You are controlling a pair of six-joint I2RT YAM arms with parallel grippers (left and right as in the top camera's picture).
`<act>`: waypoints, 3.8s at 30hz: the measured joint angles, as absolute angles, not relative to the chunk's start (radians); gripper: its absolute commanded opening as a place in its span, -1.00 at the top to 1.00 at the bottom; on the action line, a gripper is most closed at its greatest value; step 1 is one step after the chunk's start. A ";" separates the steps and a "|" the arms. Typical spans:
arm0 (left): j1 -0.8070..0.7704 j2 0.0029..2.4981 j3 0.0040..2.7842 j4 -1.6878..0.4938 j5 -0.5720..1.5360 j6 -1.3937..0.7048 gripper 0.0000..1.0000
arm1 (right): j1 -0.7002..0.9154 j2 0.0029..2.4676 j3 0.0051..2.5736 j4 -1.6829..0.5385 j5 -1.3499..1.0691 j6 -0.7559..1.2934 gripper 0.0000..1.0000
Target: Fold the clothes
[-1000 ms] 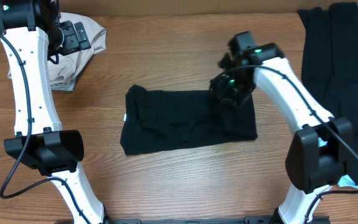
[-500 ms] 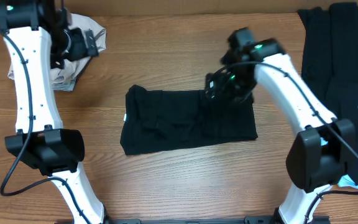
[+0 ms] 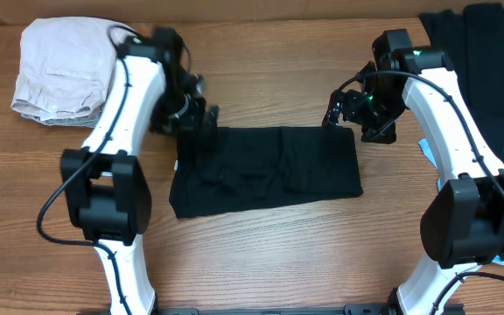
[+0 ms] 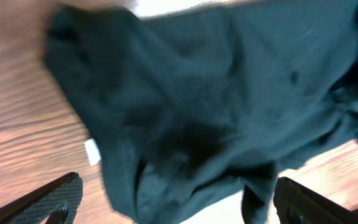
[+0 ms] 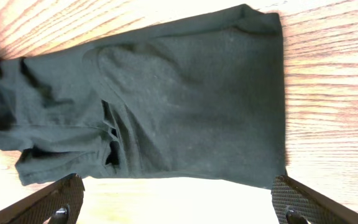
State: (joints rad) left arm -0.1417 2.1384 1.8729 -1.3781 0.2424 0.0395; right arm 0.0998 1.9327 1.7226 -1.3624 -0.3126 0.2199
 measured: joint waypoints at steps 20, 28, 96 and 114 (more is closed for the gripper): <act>-0.144 2.119 1.488 -1.082 0.009 0.062 -0.67 | 0.100 1.933 1.723 -1.361 -0.292 0.208 -1.00; -0.144 2.094 1.445 -1.027 -0.023 0.049 -0.31 | 0.100 1.933 1.723 -1.359 -0.280 0.209 -1.00; -0.305 2.136 2.140 -1.534 0.311 -0.111 0.92 | 0.216 1.975 1.196 -0.779 -0.610 0.444 0.92; -0.573 2.136 2.141 -1.318 0.323 -0.245 0.60 | 0.216 1.975 1.196 -0.768 -0.614 0.445 0.92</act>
State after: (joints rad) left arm -0.5728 2.1365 2.1410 -1.3178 0.3225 -0.2447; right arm 0.2165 1.9747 1.1965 -0.7677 -0.6144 0.4454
